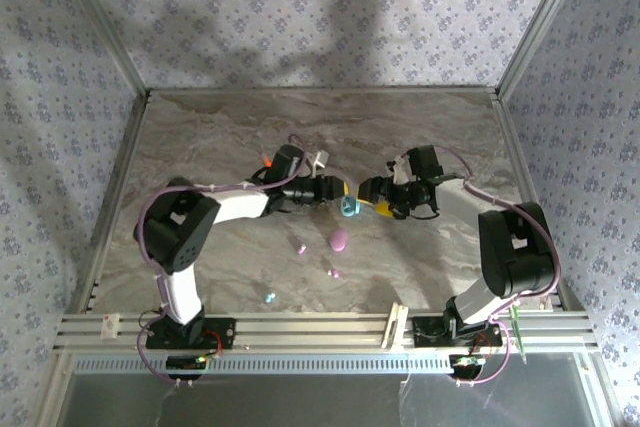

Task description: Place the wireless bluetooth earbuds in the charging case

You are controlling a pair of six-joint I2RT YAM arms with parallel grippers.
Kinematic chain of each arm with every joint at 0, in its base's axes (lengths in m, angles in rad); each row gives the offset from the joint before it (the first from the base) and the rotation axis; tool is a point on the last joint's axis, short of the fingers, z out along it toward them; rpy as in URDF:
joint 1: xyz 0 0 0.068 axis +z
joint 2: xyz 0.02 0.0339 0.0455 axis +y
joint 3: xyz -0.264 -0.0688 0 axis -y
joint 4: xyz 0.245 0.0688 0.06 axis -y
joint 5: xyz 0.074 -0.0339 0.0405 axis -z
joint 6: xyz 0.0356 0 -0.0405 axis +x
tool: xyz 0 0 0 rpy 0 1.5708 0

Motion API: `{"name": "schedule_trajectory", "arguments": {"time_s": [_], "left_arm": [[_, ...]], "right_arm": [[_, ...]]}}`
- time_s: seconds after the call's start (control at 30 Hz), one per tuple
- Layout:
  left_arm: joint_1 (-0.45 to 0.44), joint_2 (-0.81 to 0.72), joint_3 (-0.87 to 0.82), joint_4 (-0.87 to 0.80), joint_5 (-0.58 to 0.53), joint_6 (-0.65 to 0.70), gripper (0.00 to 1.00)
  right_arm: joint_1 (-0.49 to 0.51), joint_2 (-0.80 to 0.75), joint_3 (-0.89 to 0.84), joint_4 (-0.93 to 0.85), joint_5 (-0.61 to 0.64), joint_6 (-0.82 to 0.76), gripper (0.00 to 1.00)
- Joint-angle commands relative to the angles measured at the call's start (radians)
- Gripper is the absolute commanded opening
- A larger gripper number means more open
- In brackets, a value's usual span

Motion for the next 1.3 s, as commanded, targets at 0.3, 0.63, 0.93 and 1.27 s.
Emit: {"name": "schedule_trajectory", "arguments": {"time_s": [0.3, 0.63, 0.93, 1.27], "left_arm": [[0.115, -0.27, -0.169, -0.12, -0.172, 0.261, 1.0], [0.154, -0.495, -0.341, -0.053, -0.343, 0.296, 1.0], [0.155, -0.514, -0.363, -0.036, -0.36, 0.289, 1.0], [0.155, -0.502, -0.37, -0.013, -0.352, 0.273, 1.0]], "right_arm": [[0.167, 0.016, 0.117, -0.22, 0.338, -0.141, 0.97], [0.266, 0.151, 0.246, -0.349, 0.576, -0.186, 1.0], [0.292, 0.205, 0.305, -0.448, 0.742, -0.182, 0.98], [0.282, 0.212, 0.333, -0.5, 0.852, -0.194, 0.96]]}}
